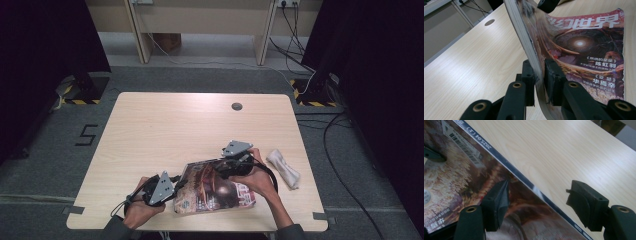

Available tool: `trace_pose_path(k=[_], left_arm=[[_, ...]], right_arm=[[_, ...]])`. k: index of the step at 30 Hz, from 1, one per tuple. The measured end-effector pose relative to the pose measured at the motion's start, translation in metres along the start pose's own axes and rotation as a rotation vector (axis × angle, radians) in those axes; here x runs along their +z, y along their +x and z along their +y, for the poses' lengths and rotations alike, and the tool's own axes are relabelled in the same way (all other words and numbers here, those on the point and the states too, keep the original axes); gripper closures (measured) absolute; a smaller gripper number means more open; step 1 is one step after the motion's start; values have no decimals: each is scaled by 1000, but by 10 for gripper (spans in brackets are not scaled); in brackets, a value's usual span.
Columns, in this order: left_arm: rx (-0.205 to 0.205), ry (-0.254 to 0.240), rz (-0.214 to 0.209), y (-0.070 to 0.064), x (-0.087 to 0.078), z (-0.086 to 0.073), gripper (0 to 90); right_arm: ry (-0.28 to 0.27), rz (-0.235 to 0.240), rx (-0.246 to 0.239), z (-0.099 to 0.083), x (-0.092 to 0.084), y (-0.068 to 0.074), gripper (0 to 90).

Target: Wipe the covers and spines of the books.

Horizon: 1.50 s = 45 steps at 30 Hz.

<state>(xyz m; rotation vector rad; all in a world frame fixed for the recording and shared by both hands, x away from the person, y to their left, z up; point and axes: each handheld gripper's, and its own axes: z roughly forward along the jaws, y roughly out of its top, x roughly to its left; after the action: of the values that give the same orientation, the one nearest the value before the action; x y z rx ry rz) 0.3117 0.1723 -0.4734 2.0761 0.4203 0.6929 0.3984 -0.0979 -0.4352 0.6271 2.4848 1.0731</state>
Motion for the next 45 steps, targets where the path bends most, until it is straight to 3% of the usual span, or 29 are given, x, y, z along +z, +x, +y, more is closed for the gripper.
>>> trace_pose_path(k=[7, 10, 16, 22, 25, 27, 32, 34, 36, 42, 45], left_arm=[[8, -2, -1, 1, 0, 1, 786], [10, 4, -1, 1, 1, 1, 787], [-5, 28, 12, 4, 4, -1, 801], [-66, 20, 2, 11, 8, -4, 794], [-52, 15, -9, 12, 8, -5, 787], [-15, -16, -35, 14, 6, -5, 789], [31, -22, -44, 15, 7, -4, 790], [38, -21, -52, 15, 8, -2, 790], [38, -14, -46, 15, 10, -1, 789], [41, -2, -49, 19, 14, -3, 781], [49, -26, -55, 22, 16, -1, 773]], right_arm=[[18, 49, -9, -2, 10, 2, 346], [41, 38, -21, -2, 12, 6, 337], [53, 2, -98, -5, 5, 8, 458], [62, 14, -142, -11, -8, 11, 525], [80, 24, -173, -12, -10, 15, 532], [78, 53, -212, -14, -10, 17, 529], [57, 95, -239, -15, -12, 15, 587], [43, 115, -239, -15, -8, 16, 611], [63, 95, -260, -14, -3, 17, 647], [66, 99, -289, -12, 3, 17, 663], [62, 137, -289, -12, 8, 16, 699]])
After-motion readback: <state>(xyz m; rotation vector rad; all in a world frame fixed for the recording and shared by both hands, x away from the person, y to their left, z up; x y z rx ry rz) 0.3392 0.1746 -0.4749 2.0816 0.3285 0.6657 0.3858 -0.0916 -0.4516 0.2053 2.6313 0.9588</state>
